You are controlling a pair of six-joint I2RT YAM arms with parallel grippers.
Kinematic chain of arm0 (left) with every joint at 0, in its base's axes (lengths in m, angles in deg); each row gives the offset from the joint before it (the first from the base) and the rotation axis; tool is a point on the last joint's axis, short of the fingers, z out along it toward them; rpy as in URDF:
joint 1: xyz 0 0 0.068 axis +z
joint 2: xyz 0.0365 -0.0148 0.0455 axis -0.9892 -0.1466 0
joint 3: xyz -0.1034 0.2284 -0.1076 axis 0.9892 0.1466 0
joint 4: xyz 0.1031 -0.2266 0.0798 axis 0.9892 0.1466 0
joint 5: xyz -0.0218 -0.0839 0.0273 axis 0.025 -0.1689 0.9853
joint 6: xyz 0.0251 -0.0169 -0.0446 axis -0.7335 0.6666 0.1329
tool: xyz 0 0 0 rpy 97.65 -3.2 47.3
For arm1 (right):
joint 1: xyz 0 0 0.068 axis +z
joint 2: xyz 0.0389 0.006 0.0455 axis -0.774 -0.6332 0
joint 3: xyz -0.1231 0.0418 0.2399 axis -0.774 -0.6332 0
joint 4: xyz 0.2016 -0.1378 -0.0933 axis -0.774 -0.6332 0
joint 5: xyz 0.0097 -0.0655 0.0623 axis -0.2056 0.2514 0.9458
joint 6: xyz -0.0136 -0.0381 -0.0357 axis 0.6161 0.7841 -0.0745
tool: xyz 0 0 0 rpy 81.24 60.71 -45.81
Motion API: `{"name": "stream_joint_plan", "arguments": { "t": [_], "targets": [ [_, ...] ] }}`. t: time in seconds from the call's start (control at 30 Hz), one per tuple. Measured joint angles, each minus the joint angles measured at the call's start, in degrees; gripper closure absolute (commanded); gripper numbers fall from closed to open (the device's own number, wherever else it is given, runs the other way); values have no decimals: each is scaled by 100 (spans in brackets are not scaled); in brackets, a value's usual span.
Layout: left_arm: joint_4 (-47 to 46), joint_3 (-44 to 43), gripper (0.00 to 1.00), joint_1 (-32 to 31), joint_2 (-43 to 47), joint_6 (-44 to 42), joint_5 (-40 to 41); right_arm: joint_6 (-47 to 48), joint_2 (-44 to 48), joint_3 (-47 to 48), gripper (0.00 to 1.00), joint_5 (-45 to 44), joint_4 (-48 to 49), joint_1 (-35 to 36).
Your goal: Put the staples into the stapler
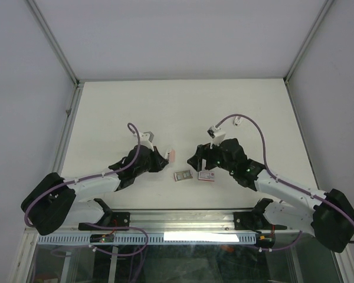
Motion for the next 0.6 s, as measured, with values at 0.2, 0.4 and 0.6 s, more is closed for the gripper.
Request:
{"name": "stream_joint_plan", "arguments": {
  "t": [0.2,0.4,0.6],
  "targets": [
    [118,0,100,0,402,852,-688,256,-111,197,23,-953,-352,940],
    [551,-94,100,-2,409,1126,-1099,562,-671,787,23,-1871,-566,1574],
    [743,-173,100,-2,409,1150,-1237,789,-1357,1213,25,-2533,-686,2085]
  ]
}}
